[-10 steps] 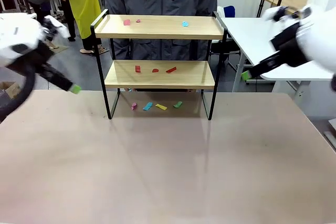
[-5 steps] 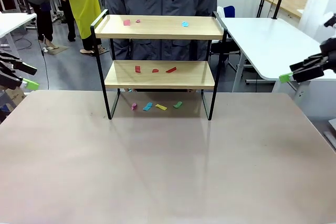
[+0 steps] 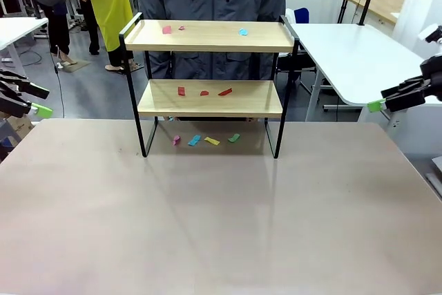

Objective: Clean the shelf.
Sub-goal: Pick up the Duster handed by the human.

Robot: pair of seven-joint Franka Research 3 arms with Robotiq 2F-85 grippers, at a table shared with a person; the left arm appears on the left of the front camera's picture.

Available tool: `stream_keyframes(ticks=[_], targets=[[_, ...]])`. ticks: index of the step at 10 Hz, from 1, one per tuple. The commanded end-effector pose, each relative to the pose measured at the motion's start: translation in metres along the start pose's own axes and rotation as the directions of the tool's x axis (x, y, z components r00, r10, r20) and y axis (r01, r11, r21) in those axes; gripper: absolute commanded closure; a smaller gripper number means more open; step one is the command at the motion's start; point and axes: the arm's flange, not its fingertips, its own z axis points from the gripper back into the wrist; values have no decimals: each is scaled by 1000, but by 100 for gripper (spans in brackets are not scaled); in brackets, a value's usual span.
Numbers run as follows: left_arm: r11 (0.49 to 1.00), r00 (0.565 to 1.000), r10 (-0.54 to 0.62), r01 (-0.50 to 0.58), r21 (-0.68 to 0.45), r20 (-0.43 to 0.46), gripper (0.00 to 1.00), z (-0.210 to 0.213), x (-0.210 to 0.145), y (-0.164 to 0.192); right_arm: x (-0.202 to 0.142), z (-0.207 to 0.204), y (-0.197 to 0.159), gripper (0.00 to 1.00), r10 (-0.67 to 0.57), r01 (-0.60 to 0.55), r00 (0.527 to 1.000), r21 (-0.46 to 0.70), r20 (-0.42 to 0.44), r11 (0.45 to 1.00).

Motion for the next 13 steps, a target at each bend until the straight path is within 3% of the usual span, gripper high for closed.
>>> stream_keyframes(ticks=[1,2,4,8,11,13], targets=[[1000,999,-25,25,-3,20,0,3,0,2,-4,3,0,0,22,-22,1000,5,12,1000],[1000,1000,0,0,0,0,0,0,0,0,0,0,0,0,0,0,1000,0,0,1000],[995,992,47,-36,-93,116,0,-12,-15,58,-11,-6,-64,0,1,-1,995,0,96,1000],[981,925,-101,153,-116,367,0,-31,-50,110,-52,-36,-159,0,108,-137,970,119,219,983],[975,881,-84,170,-146,466,0,-47,-84,139,-71,-55,-190,0,141,-180,955,133,261,975],[967,812,-119,226,-121,572,0,-50,-90,135,-78,-56,-200,0,142,-199,933,147,329,969]])
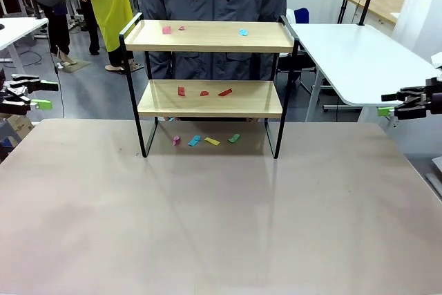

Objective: Clean the shelf.
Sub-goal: Pick up the Duster handed by the human.

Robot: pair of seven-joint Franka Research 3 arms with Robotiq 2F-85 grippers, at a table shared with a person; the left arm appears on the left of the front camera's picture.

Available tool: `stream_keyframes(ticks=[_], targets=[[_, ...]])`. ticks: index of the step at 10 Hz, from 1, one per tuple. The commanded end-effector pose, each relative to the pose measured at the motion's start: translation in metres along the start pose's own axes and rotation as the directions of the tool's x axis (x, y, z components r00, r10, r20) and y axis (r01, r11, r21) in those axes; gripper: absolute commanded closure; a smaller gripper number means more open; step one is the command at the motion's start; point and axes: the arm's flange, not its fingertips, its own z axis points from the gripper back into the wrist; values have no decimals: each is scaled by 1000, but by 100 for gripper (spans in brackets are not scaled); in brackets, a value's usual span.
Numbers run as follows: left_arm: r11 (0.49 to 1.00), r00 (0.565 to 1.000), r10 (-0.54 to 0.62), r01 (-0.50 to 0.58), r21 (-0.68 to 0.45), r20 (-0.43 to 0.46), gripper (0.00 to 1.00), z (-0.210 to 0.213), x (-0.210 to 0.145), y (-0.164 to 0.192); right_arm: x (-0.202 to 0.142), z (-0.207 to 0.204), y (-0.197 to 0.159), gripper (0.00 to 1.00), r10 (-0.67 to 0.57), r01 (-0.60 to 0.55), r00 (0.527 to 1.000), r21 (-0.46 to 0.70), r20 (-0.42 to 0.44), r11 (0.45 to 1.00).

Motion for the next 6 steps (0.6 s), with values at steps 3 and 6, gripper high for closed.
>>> stream_keyframes(ticks=[3,6], targets=[[999,997,-28,29,-20,70,0,-10,0,-1,9,15,-9,0,19,-20,992,5,127,1000],[999,996,-41,44,-28,73,0,-14,-4,-1,12,24,-10,0,3,-3,986,-1,165,1000]])
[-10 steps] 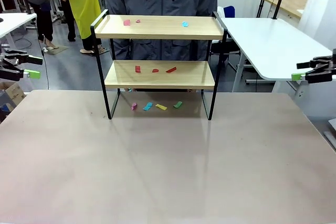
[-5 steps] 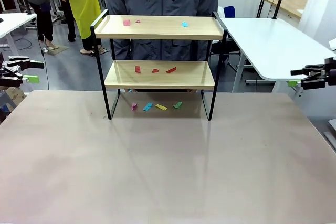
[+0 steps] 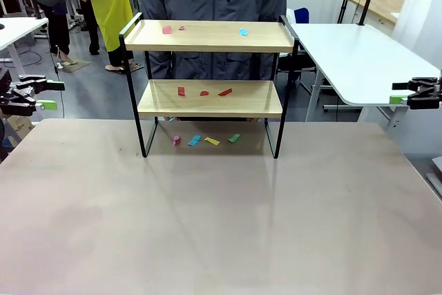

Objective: Clean the shelf.
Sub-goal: Pick up the Duster handed by the human.

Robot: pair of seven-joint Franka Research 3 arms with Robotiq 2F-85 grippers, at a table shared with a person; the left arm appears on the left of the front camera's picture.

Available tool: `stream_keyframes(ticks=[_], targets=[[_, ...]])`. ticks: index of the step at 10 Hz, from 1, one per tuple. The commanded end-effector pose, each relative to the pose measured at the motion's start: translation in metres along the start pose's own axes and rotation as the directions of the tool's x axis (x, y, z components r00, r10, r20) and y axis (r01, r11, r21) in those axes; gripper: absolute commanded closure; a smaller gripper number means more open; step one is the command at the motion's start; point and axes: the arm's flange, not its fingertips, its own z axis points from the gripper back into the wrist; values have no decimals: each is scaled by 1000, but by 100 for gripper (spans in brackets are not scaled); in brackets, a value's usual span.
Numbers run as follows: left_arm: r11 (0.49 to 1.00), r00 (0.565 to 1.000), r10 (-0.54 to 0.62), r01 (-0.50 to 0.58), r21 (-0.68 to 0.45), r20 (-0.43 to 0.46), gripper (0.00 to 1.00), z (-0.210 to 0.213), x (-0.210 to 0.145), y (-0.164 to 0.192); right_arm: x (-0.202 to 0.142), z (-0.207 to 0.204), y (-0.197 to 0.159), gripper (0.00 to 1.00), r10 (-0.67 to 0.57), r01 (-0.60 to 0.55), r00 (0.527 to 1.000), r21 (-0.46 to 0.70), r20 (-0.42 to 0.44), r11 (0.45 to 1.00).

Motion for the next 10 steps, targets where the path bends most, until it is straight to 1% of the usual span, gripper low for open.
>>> stream_keyframes(ticks=[1,4,10], targets=[[1000,999,-29,29,2,28,0,2,2,1,4,0,-2,0,3,-2,999,-11,50,1000],[999,998,-39,39,-9,57,0,4,7,-2,7,1,-1,0,2,-1,996,-14,87,1000],[998,994,-63,64,0,89,0,8,16,-6,21,7,4,0,47,-44,993,-33,110,999]])
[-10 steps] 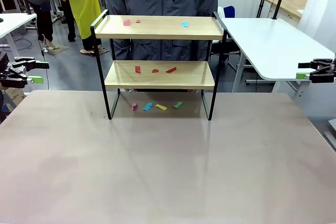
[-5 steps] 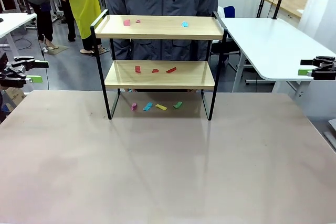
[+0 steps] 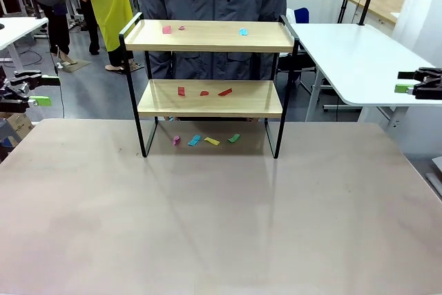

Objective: Clean the shelf.
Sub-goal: Pick up the Duster handed by the human.

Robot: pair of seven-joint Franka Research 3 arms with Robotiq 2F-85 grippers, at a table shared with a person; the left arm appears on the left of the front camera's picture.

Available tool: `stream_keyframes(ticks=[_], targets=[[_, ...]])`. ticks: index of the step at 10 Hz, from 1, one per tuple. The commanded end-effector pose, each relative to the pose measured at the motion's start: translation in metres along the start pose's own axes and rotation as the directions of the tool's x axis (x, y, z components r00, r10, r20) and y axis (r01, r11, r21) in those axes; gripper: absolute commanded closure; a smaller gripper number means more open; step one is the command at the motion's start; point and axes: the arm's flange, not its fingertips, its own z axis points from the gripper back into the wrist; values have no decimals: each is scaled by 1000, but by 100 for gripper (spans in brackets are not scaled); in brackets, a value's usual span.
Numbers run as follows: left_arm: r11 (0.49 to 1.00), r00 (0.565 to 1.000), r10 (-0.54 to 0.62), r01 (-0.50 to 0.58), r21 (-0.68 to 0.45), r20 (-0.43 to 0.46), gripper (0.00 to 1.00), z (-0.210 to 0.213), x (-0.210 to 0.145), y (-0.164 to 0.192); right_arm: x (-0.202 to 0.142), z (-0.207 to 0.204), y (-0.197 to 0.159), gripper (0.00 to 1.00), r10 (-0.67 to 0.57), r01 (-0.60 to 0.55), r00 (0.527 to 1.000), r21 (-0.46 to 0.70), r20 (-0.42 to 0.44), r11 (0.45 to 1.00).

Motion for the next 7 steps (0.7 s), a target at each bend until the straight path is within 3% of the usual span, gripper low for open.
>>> stream_keyframes(ticks=[1,2,7], targets=[[999,999,-31,29,46,32,0,-2,7,-1,-3,-1,0,0,-4,4,1000,2,-2,1000],[1000,1000,0,0,0,0,0,0,0,0,-3,-1,0,0,-4,4,1000,2,-2,1000],[1000,1000,0,0,0,0,0,0,0,0,-3,-1,0,0,-4,4,1000,2,-2,1000]])
